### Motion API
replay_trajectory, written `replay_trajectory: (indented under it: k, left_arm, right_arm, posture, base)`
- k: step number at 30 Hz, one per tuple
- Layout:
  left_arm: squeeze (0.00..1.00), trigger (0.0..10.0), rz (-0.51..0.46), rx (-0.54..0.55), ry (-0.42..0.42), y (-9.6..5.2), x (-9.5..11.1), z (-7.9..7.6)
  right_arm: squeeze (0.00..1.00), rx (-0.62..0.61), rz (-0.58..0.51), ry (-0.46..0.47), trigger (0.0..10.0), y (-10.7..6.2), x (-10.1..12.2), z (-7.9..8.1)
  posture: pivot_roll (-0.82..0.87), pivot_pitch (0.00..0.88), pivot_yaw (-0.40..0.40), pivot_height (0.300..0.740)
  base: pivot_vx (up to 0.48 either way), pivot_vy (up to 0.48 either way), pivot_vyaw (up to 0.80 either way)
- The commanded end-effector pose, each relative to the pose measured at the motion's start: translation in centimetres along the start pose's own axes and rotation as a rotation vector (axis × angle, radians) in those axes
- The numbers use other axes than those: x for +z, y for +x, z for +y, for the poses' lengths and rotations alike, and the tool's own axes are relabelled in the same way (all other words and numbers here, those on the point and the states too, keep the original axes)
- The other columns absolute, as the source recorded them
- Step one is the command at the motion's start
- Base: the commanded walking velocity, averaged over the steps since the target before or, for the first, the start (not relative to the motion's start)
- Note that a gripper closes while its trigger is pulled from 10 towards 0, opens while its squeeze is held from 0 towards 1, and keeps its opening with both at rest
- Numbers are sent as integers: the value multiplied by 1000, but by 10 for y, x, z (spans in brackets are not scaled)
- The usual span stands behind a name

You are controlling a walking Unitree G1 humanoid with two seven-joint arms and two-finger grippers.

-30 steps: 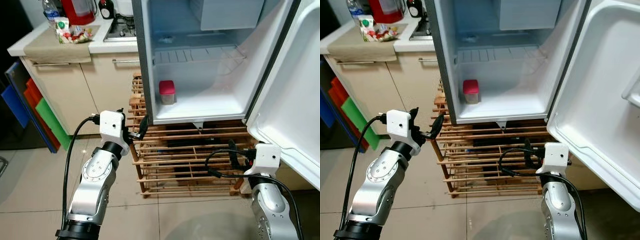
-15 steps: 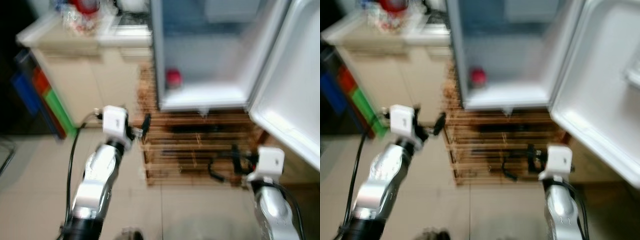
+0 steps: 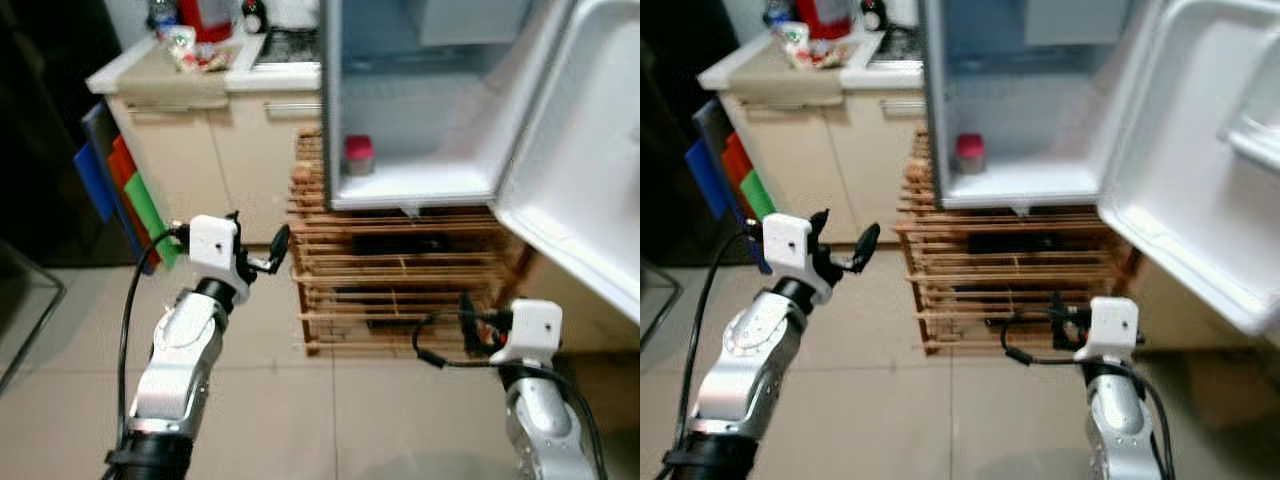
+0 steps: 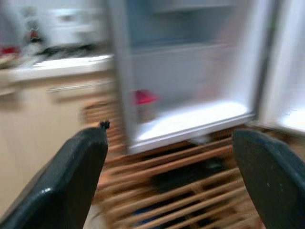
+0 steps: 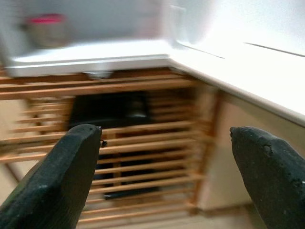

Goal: Restocking fridge

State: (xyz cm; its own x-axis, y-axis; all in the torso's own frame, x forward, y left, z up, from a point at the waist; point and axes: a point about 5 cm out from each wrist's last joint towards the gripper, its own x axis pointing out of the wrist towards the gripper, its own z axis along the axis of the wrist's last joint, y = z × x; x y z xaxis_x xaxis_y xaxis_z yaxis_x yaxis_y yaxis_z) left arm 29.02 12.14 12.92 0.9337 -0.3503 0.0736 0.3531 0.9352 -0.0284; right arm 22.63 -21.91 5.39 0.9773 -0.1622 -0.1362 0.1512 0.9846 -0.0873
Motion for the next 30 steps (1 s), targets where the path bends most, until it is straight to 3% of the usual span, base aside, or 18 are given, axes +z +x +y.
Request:
replay_trajectory:
  k: [1,8,9,12,13,15,18,21,22,23,24,25,26,28,29,30]
  left_arm:
    - [0,10000,-4,12,15,-1,3,8]
    - [0,10000,-11,-7,15,0,4,5]
    - [0,10000,20,10,23,2,-1,9]
    - [0,10000,65,15,45,3,-6,11]
    - [0,10000,184,17,86,7,-23,19]
    - [0,10000,230,25,99,8,-29,22]
    - [0,10000,496,54,116,6,-65,42]
    - [0,10000,595,66,63,-1,-79,56]
    - [0,10000,621,78,64,-5,-83,61]
    - [0,10000,621,78,64,-5,-83,61]
    - [0,10000,710,78,89,-19,-97,69]
    - [0,10000,776,61,106,-29,-108,70]
    - [0,10000,776,61,106,-29,-108,70]
    - [0,10000,918,41,110,-54,-134,71]
    - [0,10000,918,41,110,-54,-134,71]
    - [0,10000,975,43,94,-64,-144,72]
  right_arm:
    - [0,27,-24,5,10000,3,6,9]
    - [0,48,8,2,10000,1,-4,9]
    - [0,82,79,-28,10000,-4,-21,10]
    - [0,100,141,-66,10000,-8,-34,8]
    - [0,58,261,-151,10000,-15,-57,-4]
    - [0,34,305,-178,10000,-18,-64,-10]
    - [0,-180,469,-268,10000,-28,-89,-48]
    - [0,-420,553,-328,10000,-36,-92,-95]
    - [0,-481,555,-343,10000,-37,-89,-109]
    - [0,-481,555,-343,10000,-37,-89,-109]
    - [0,-603,546,-383,10000,-38,-79,-139]
    - [0,-660,535,-391,10000,-38,-71,-153]
    - [0,-660,535,-391,10000,-38,-71,-153]
    - [0,-775,486,-402,10000,-34,-51,-181]
    - [0,-775,486,-402,10000,-34,-51,-181]
    - [0,-824,451,-408,10000,-30,-40,-191]
  posture:
    - [-156,0,93,740]
    - [-154,0,109,740]
    - [-155,0,115,740]
    - [-156,0,120,740]
    - [-153,0,122,740]
    - [-153,0,122,740]
    - [-160,0,126,740]
    - [-174,0,132,740]
    - [-177,0,132,740]
    - [-177,0,132,740]
    - [-182,0,131,740]
    - [-185,0,127,740]
    - [-185,0,127,740]
    - [-188,0,125,740]
    - [-188,0,125,740]
    - [-190,0,123,740]
  base:
    - [326,-349,0]
    - [320,-354,0]
    - [0,0,0]
    - [0,0,0]
    - [0,0,0]
    - [0,0,0]
    - [0,0,0]
    - [0,0,0]
    - [0,0,0]
    - [0,0,0]
    - [0,0,0]
    - [0,0,0]
    - [0,0,0]
    - [0,0,0]
    - [0,0,0]
    - [0,0,0]
